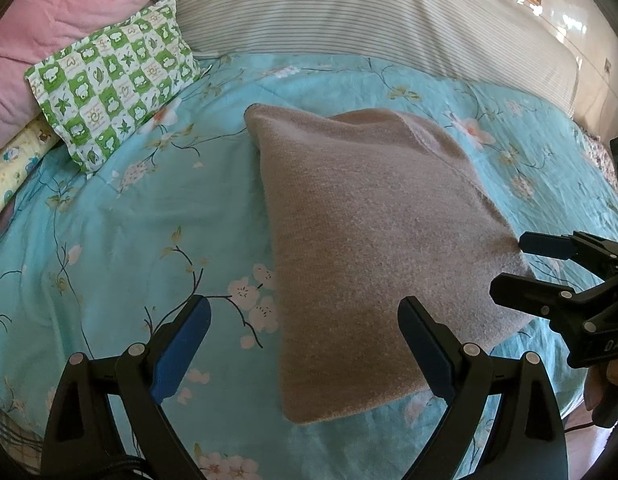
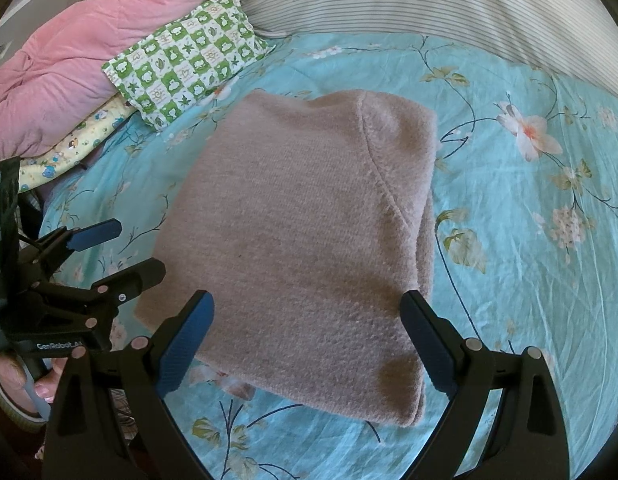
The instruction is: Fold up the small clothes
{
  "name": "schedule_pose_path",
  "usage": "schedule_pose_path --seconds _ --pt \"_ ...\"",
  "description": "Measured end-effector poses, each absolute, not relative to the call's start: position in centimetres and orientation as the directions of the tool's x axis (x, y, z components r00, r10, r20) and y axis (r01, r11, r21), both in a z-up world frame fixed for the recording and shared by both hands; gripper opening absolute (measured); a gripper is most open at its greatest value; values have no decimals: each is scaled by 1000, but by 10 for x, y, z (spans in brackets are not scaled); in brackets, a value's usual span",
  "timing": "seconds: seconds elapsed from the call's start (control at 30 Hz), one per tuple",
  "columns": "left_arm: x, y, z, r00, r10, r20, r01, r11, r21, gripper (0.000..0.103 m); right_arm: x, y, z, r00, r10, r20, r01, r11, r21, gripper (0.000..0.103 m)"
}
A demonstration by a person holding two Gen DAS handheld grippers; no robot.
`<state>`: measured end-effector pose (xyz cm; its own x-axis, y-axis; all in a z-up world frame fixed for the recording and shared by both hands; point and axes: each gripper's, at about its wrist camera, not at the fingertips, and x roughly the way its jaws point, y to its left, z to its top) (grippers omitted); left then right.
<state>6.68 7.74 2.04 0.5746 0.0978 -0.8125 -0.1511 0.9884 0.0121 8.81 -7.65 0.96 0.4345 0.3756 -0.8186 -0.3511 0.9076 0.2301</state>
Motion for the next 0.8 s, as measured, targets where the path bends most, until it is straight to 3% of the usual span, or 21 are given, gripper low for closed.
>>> schedule_pose_path --seconds 0.8 --pt "66 73 22 577 96 -811 -152 988 9 95 87 -74 11 436 376 -818 -347 908 233 94"
